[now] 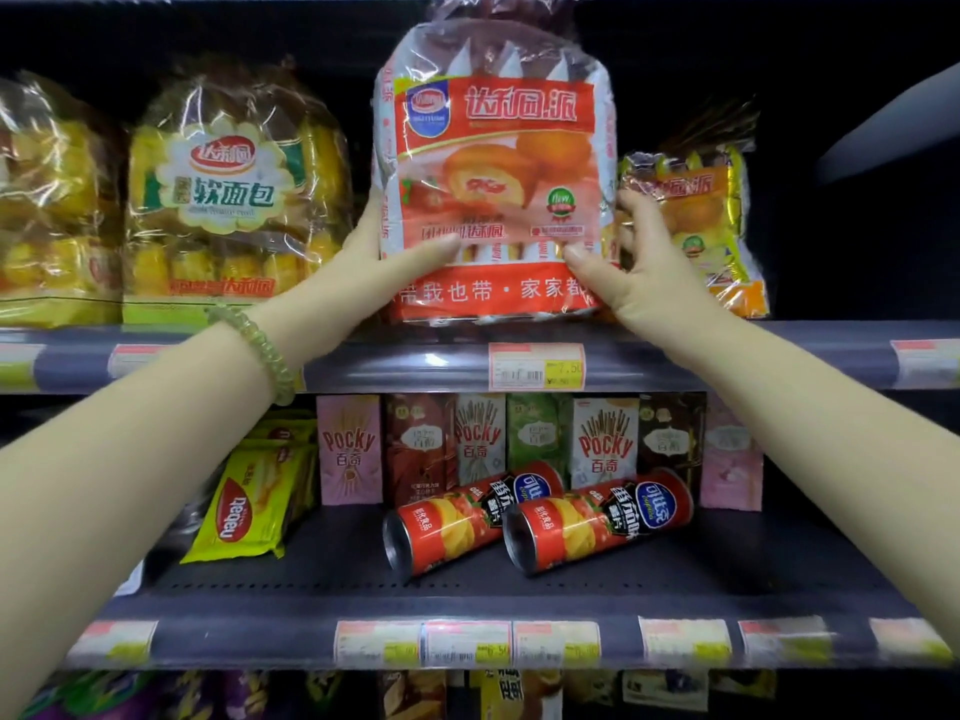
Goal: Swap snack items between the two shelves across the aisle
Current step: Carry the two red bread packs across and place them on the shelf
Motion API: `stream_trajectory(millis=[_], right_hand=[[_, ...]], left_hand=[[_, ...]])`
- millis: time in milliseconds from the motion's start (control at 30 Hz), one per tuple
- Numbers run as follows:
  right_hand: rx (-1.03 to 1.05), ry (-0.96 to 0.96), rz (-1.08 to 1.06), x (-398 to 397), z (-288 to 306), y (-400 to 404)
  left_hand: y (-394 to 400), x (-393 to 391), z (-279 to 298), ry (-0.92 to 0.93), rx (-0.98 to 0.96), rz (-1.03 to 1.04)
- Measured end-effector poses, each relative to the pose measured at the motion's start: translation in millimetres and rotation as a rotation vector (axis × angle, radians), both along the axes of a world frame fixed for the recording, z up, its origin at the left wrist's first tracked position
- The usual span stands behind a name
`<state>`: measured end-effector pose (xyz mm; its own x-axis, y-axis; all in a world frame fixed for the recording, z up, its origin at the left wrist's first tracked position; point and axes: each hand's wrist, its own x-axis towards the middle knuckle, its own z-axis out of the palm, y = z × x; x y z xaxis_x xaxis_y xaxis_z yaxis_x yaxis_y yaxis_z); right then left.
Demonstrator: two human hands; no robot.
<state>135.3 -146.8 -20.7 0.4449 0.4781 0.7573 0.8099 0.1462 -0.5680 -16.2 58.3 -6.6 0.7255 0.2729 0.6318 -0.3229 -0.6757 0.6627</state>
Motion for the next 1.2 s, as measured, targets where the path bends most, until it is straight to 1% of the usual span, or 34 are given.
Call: stream_trajectory(millis=[100,167,233,333,433,600,700,933,1033,1100,1200], right_hand=[[-0.085,0.047,-0.008,-4,12,0],[-0.14,0.065,-0.002,-5,17,0],[-0.136,0.072,0.004,-8,14,3],[-0.112,0.054,-0.03,-9,11,12],[-0.105,0.054,-0.049,-7,14,14],[-0.09,0.015,-0.116,-4,17,19],[-0.105,0.033,-0.118,-5,16,20],[-0.272,0.0,-0.223,-30,19,1],[-0.334,0.001,-0.184,-40,16,-7],[-0.341,0.027,-0.136,-41,14,-10],[-0.307,0.013,-0.148,-40,12,-8]], left_hand=[[3,1,-1,-0.008,-0.008,-0.028],[3,-1,-5,-0.078,-0.021,-0.021],[5,-1,-8,-0.147,-0.039,-0.003],[6,-1,-9,-0.188,-0.051,0.012],[9,2,-6,-0.175,-0.046,0.031],[9,8,-4,-0.158,0.027,0.115],[9,9,-2,-0.159,0.062,0.149],[1,-10,0,-0.074,0.094,0.203],[-10,-17,-3,-0.059,0.045,0.227],[-15,-20,-5,-0.073,0.016,0.173],[-18,-21,-9,-0.077,0.08,0.16]])
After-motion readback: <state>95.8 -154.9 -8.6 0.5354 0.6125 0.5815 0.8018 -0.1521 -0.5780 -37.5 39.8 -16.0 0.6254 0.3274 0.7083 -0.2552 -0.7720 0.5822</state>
